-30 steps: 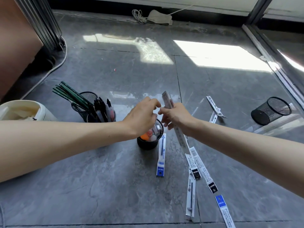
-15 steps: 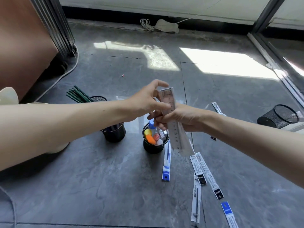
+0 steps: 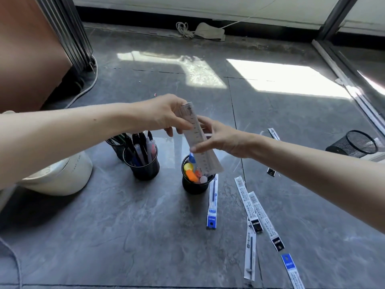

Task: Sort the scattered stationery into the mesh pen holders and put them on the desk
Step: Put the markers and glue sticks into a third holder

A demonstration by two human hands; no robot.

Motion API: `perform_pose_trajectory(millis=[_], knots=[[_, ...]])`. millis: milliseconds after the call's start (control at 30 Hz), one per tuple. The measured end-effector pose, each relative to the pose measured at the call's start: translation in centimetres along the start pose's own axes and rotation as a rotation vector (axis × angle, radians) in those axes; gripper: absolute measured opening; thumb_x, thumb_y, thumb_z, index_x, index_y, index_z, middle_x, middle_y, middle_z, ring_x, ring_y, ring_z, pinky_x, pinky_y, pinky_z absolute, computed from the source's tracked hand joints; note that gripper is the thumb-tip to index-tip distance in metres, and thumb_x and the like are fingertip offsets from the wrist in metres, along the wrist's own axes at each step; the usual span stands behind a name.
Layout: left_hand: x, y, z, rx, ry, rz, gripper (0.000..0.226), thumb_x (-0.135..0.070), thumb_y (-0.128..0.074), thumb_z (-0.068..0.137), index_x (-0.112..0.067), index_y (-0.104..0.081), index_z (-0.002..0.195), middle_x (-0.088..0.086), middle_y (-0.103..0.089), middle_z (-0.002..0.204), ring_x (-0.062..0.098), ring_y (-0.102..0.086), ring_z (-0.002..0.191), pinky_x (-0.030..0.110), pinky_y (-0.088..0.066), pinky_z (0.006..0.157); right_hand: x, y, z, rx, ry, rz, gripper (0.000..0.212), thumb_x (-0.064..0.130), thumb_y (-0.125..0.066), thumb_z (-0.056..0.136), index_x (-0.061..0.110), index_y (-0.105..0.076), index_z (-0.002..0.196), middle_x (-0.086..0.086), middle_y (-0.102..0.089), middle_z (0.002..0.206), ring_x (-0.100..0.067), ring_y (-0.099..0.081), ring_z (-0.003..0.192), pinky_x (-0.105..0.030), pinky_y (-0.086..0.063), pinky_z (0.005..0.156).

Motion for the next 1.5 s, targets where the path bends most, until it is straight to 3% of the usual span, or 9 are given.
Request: perform_pose_trajectory(millis=[100,233,367,567,733,1067,1200,1367,1500], knots=[[1.1,1.0,-0.9,-0.034,0.024,0.015,0.013,0.000,-0.061,0.087,-0.012,-0.061,0.082,-0.008,-0.062,0.055,0.000,-0.053,0.045,0.015,-0.045,0.046,-3.5,1.5,-0.8,-0.008,-0.145,-0.268,0.111,0.019,-0.083,0.069,0.026,-0.008,0.151,-0.002,-0.017,0.154,-0.017,-0.019,0.140,-0.031,-0.025,0.111],[2.3,1.5,-1.7,-0.085,0.025,0.044,0.011,-0.007,-0.065,0.086,-0.015,-0.059,0.082,0.004,-0.061,0.065,0.014,-0.054,0.055,0.030,-0.046,0.055,-6.4,1.3,-1.2,0.020,-0.235,-0.388,0.111,0.009,-0.080,0.072,0.023,-0.005,0.152,-0.003,-0.014,0.156,-0.018,-0.019,0.142,-0.029,-0.026,0.110],[2.1,5.0,-2.2,-0.325,0.031,0.013,0.012,-0.008,-0.063,0.088,-0.010,-0.051,0.089,0.001,-0.058,0.063,0.012,-0.053,0.052,0.021,-0.045,0.045,-5.5,0.3,-0.3,-0.024,-0.154,-0.407,0.113,0.013,-0.082,0.070,0.021,-0.003,0.151,-0.006,-0.014,0.157,-0.020,-0.019,0.142,-0.031,-0.025,0.113],[3.4,5.0,-2.8,-0.419,0.130,0.130,0.019,-0.013,-0.062,0.088,-0.001,-0.049,0.097,0.003,-0.054,0.069,0.019,-0.055,0.057,0.027,-0.047,0.051,-4.5,-1.5,1.1,-0.040,-0.044,-0.583,0.067,0.022,-0.079,0.073,0.019,-0.043,0.130,-0.005,-0.045,0.132,-0.020,-0.047,0.118,-0.030,-0.043,0.097],[4.7,4.1,-2.6,-0.463,0.187,0.043,0.023,-0.012,-0.060,0.089,0.002,-0.050,0.103,0.006,-0.054,0.073,0.019,-0.053,0.058,0.031,-0.046,0.053,-4.7,-1.0,0.9,-0.065,-0.025,-0.542,0.045,0.022,-0.076,0.077,0.019,-0.049,0.112,-0.002,-0.054,0.119,-0.017,-0.052,0.100,-0.024,-0.043,0.078],[3.4,1.6,-0.4,-0.401,0.131,0.250,0.015,-0.016,-0.055,0.088,-0.008,-0.042,0.089,0.016,-0.059,0.092,0.036,-0.058,0.083,0.036,-0.044,0.062,-5.2,-0.6,1.1,-0.050,0.008,-0.534,0.030,0.016,-0.070,0.082,0.023,-0.048,0.102,0.002,-0.055,0.112,-0.018,-0.052,0.099,-0.023,-0.041,0.080],[1.9,-0.1,0.6,-0.312,0.142,0.431,0.010,-0.015,-0.049,0.087,-0.011,-0.040,0.090,0.013,-0.056,0.093,0.034,-0.058,0.079,0.035,-0.043,0.059,-5.7,-0.2,0.8,-0.121,-0.021,-0.507,0.032,0.015,-0.068,0.081,0.020,-0.045,0.103,-0.002,-0.056,0.110,-0.019,-0.054,0.094,-0.023,-0.041,0.074],[3.9,-4.8,0.8,-0.164,0.169,0.469,0.012,-0.006,-0.044,0.084,-0.013,-0.044,0.093,0.013,-0.056,0.093,0.033,-0.056,0.080,0.036,-0.045,0.065,-7.1,-0.3,-0.2,-0.166,-0.168,-0.356,0.054,0.016,-0.065,0.085,0.012,-0.031,0.127,-0.015,-0.060,0.101,-0.023,-0.059,0.080,-0.032,-0.055,0.065],[6.9,-8.6,-0.5,-0.081,0.169,0.432,0.009,-0.023,-0.033,0.098,-0.014,-0.032,0.098,0.014,-0.052,0.099,0.032,-0.050,0.083,0.042,-0.043,0.073,-9.3,-0.8,-0.9,-0.100,-0.369,-0.135,0.071,0.019,-0.068,0.086,0.018,-0.023,0.141,-0.012,-0.056,0.107,-0.026,-0.062,0.099,-0.042,-0.059,0.073]])
Point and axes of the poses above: each hand's wrist, its own z-axis towards the middle knuckle, its own y-axis out of the back of the hand, x = y × z, the point moved 10 cm from there along z, towards the middle knuckle
